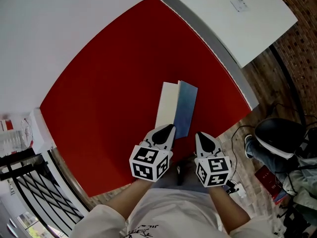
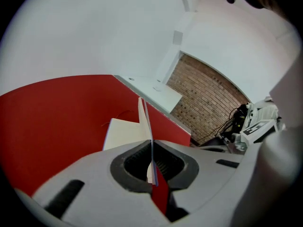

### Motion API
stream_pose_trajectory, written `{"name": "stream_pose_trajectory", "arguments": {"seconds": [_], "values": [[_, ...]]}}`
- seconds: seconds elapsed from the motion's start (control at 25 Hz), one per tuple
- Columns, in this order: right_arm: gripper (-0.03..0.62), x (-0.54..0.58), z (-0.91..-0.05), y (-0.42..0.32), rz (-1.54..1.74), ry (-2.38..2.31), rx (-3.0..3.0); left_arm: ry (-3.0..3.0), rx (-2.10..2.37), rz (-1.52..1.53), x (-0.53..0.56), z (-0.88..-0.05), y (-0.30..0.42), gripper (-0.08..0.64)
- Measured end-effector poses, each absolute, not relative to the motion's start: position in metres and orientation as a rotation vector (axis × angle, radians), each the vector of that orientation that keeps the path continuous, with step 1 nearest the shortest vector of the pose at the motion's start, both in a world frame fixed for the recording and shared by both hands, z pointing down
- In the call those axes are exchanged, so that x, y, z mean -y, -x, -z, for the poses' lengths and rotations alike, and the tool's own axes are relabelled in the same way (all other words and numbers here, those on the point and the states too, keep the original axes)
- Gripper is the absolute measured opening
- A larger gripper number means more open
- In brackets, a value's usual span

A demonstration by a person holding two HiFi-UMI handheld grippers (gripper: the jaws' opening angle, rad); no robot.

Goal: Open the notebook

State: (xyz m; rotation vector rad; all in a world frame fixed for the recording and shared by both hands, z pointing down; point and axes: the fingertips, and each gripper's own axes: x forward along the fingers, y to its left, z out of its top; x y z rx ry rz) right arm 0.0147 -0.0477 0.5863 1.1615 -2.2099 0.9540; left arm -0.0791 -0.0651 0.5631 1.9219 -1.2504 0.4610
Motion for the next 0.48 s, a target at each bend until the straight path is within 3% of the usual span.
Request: {"name": "stream_pose_trajectory", "arguments": {"seconds": [0.48], "values": [[0.006, 0.029, -0.596, -0.085, -1.018, -1.345, 2.107, -2.149, 1.052, -0.583, 0.063, -0.556, -0.039, 0.023]]}}
